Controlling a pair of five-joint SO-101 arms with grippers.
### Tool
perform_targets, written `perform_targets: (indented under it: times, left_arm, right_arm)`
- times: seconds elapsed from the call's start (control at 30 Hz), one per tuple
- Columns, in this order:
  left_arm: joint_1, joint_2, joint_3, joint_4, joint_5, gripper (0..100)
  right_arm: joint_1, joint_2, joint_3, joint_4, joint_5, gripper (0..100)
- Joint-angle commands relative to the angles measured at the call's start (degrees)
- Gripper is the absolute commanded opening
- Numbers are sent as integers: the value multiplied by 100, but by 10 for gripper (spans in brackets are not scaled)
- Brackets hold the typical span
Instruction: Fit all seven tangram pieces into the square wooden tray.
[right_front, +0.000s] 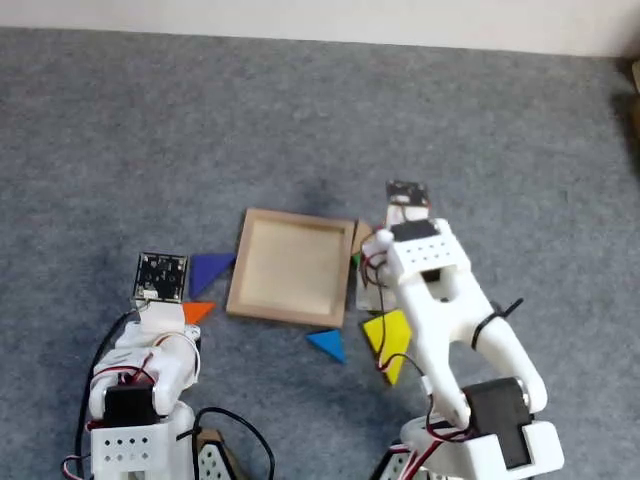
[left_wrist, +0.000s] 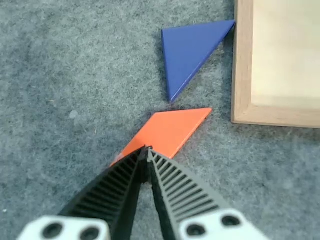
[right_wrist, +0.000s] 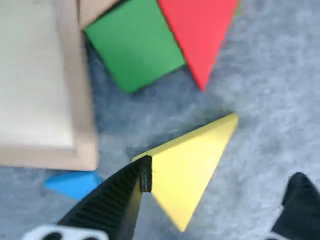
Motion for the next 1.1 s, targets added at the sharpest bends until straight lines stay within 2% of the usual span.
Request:
perform_targets:
  times: [0.0, 0.2, 0.3, 0.6, 1.07]
  left_arm:
    - [48, -251, 110, 9, -44, 5]
    - [48, -251, 110, 9, -44, 5]
    - [48, -251, 110, 9, -44, 5]
    - [48, -251, 110, 9, -44, 5]
    - [48, -251, 110, 9, -44, 5]
  right_arm:
    - [-435, -101, -391, 251, -343, 409]
    - [-1059, -101, -92, 198, -932, 409]
    - [-1138, -101, -31, 180, -1152, 409]
    - [-1112, -92, 998, -1349, -1319, 409]
    - [-646, -31, 1182, -1859, -1336, 409]
